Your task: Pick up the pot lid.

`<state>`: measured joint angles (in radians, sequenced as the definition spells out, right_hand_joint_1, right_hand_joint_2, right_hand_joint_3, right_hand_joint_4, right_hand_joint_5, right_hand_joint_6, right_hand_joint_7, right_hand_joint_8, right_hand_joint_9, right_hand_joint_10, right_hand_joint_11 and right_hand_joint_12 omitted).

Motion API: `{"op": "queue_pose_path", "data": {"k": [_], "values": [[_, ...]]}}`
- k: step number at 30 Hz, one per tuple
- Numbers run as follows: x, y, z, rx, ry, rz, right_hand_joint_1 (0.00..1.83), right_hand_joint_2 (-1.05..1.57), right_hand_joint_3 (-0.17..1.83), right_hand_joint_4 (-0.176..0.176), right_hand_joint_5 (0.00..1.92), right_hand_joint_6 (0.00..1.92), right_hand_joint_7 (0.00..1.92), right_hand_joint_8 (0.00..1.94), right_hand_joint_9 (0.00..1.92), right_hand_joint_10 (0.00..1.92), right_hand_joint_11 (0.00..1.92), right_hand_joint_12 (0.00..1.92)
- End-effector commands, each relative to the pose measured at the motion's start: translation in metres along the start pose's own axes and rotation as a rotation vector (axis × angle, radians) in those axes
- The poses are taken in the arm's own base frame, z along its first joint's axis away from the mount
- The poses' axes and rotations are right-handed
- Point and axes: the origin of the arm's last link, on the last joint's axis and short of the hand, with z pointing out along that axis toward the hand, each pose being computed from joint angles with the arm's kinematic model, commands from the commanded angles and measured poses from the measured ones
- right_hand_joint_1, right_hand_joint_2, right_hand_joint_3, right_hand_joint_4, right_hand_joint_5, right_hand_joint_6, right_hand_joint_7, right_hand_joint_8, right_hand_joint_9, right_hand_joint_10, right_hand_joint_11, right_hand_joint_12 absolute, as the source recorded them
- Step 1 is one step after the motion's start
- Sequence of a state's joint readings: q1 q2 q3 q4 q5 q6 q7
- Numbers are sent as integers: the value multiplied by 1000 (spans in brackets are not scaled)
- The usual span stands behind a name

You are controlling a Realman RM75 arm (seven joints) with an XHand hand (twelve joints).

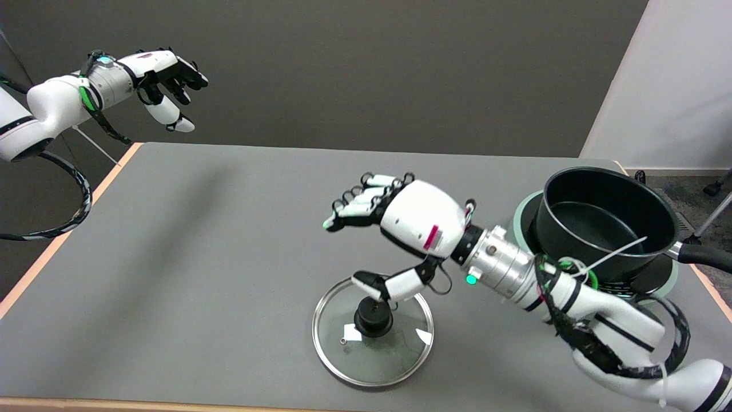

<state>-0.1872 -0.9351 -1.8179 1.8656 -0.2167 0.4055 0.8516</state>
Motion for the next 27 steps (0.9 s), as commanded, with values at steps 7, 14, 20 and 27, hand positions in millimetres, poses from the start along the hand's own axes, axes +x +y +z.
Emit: {"op": "queue_pose_path", "data": {"k": [7,14,20,27], "values": [[-54,-51,-14,9,-163,7,822,611,865,13,637,337,693,247,659,470,429,1053],[-60,-51,-17,5,-198,-36,826,600,886,9,612,321,688,246,648,481,429,1047],[-58,-46,-18,19,-207,-84,839,589,891,16,592,293,666,240,640,461,421,1035],[-62,-38,-23,19,-261,-158,892,552,957,28,567,283,638,212,609,460,406,976]]}}
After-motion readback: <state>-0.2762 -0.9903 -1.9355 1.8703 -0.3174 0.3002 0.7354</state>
